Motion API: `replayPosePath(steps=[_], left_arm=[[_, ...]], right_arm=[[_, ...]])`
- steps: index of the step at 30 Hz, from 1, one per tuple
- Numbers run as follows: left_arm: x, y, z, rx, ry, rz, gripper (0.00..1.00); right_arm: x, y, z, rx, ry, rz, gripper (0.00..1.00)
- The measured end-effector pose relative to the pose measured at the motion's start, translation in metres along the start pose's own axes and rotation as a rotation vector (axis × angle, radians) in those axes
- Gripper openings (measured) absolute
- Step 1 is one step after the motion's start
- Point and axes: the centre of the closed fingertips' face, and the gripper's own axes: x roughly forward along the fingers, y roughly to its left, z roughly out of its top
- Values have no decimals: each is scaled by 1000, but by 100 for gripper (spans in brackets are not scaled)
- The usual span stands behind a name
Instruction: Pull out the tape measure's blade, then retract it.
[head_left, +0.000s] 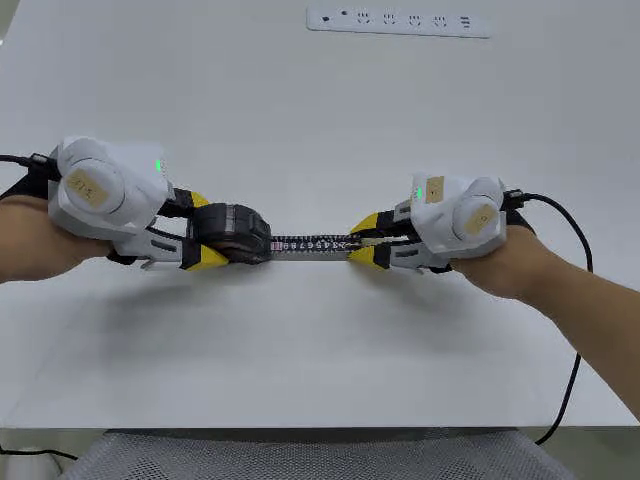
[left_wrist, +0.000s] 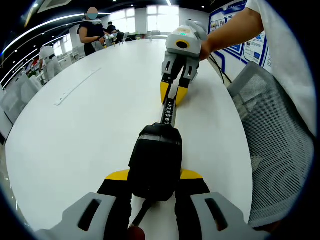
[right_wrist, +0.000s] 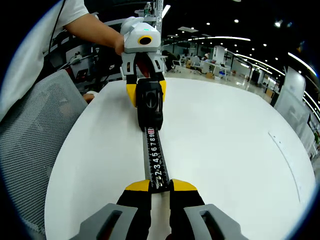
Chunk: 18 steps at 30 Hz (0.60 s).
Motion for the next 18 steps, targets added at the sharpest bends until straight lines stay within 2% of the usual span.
replayPosePath(steps=[18], left_arm=[[0, 0, 0, 3, 1, -1, 28]], right_arm=[[-25, 1, -21, 26, 42, -22, 9]])
